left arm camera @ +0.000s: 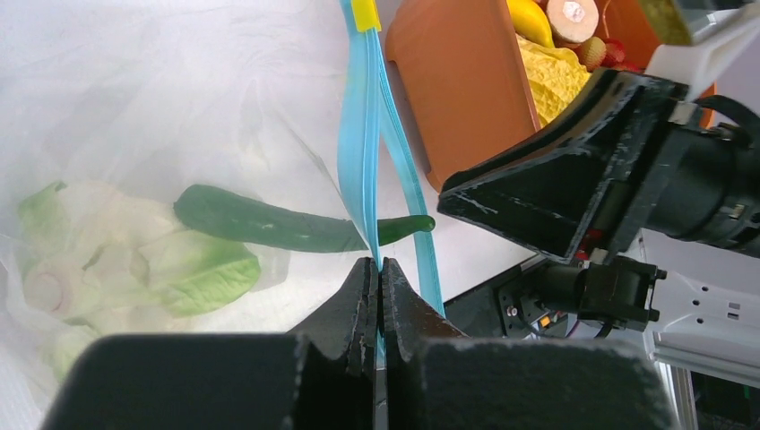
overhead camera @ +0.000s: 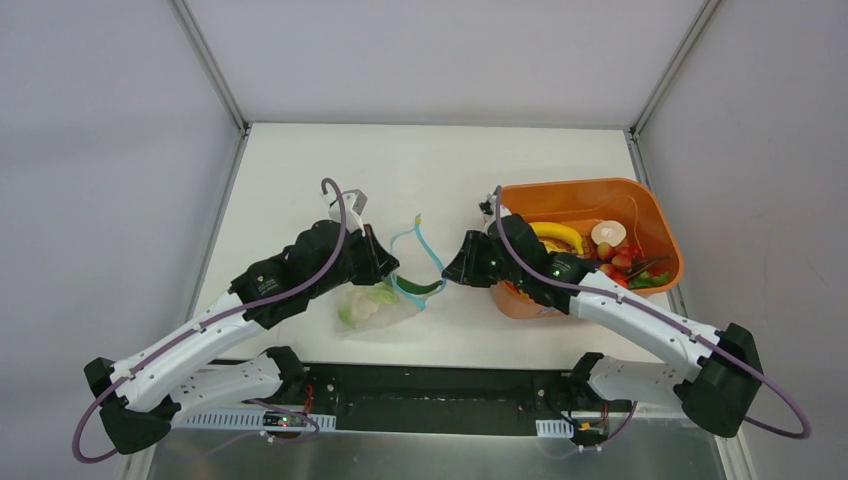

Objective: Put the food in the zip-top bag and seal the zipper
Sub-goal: Place the fake vegetable in the zipper food storage bag, then adjust the zipper food storage bag at the center of the board.

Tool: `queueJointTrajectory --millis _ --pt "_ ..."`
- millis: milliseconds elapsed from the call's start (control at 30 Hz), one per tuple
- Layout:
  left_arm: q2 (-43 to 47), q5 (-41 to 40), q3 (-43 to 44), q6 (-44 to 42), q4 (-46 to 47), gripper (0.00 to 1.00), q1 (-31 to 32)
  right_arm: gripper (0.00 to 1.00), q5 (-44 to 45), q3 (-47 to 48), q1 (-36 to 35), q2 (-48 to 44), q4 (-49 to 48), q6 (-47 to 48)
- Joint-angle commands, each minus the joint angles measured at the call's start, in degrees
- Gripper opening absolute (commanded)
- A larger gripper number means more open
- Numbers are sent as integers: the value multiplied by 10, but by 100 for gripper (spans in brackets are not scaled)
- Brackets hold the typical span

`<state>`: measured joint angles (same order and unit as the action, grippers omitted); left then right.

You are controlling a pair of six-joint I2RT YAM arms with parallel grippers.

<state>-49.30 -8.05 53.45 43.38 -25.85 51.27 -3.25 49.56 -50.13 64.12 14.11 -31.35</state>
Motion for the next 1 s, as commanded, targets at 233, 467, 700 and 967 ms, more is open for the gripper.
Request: queueJointTrajectory --millis 233,467,700,967 --pt "16 -20 -3 6 15 0 -5 25 -15 1 1 66 -42 -22" --pt "18 -22 -5 6 13 0 -5 13 -55 6 3 88 -66 -27" --pt "32 -78 26 -23 -50 0 -5 0 -101 78 5 65 -59 29" --pt "83 -259 119 -72 -208 0 -8 0 -185 149 5 91 -127 17"
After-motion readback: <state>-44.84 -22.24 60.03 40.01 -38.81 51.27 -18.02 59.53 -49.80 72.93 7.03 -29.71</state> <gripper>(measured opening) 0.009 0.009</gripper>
